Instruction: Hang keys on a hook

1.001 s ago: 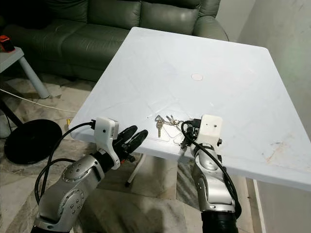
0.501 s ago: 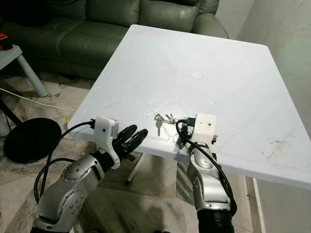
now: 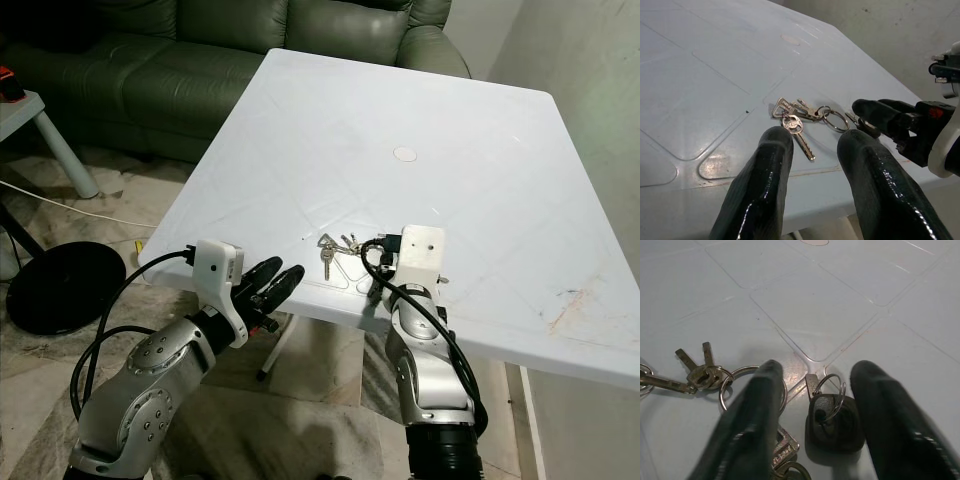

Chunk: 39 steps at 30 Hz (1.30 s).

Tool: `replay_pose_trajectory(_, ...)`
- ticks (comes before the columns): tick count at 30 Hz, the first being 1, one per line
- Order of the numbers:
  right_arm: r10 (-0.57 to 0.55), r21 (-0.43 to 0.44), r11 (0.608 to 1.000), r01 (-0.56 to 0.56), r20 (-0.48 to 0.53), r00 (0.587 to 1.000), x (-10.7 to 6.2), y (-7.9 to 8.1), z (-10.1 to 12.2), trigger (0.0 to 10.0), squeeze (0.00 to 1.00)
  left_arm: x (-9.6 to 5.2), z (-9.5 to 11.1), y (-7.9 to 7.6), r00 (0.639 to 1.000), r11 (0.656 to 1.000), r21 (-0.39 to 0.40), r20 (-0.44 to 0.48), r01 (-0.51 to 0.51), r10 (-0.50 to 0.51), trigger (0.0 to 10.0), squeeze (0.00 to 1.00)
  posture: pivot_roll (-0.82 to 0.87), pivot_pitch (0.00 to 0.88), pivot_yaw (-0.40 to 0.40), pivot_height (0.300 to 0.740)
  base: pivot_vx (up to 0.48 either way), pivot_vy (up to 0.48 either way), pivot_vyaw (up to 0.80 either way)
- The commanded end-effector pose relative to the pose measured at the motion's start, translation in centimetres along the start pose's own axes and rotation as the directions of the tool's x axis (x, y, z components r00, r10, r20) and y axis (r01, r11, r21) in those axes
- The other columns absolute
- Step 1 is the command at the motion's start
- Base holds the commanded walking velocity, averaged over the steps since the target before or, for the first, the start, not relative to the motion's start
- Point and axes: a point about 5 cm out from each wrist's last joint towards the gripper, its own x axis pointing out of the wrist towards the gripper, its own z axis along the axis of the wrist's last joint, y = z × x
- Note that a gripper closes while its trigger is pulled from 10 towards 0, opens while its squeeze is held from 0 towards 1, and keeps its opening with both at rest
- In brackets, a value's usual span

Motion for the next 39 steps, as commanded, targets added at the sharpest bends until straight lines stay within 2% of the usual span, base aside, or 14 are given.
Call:
replay_pose_trajectory(1,-0.007,-0.016,1.0,0.007,-0.023,1.0,0.0,-0.1,-0.4,0.0,0.0,-0.1,0.2,-0.3,1.0,1.0,-0.005,0.008,-0.002,0.002,10.0,0.0,0.18,0.155,-0.102,0.74,0.0,0.0,0.0)
replay_pose_trajectory(19,-0.011,-0.033,0.999,0.01,-0.037,0.999,-0.1,-0.1,-0.8,0.0,0.0,-0.3,0.2,-0.4,1.0,1.0,-0.018,0.009,-0.007,0.007,10.0,0.0,0.18,0.163,-0.107,0.74,0.0,0.0,0.0)
replay_pose_trajectory(25,-0.005,-0.05,0.999,0.003,-0.04,0.999,-0.2,0.0,-1.0,0.3,0.0,-0.2,0.3,-0.3,1.0,1.0,-0.017,0.008,-0.011,0.012,10.0,0.0,0.19,0.172,-0.108,0.74,0.0,0.0,0.0)
replay_pose_trajectory(26,-0.004,-0.06,0.998,0.001,-0.041,0.999,-0.2,0.1,-1.1,0.0,0.0,-0.3,0.3,-0.3,1.0,1.0,-0.016,0.007,-0.013,0.013,10.0,0.0,0.19,0.172,-0.108,0.74,0.0,0.0,0.0)
replay_pose_trajectory(33,-0.006,-0.088,0.996,0.002,-0.04,0.999,-0.3,0.3,-1.4,0.0,0.0,-0.4,0.3,-0.2,1.0,1.0,-0.016,0.007,-0.023,0.024,10.0,0.0,0.19,0.175,-0.109,0.74,0.0,0.0,0.0)
replay_pose_trajectory(39,-0.012,-0.037,0.999,0.013,0.01,1.0,-0.1,0.3,-0.3,0.0,0.0,-0.2,0.6,0.2,0.998,0.998,-0.03,0.028,-0.053,0.053,10.0,0.0,0.19,0.164,-0.108,0.74,0.0,0.0,0.0)
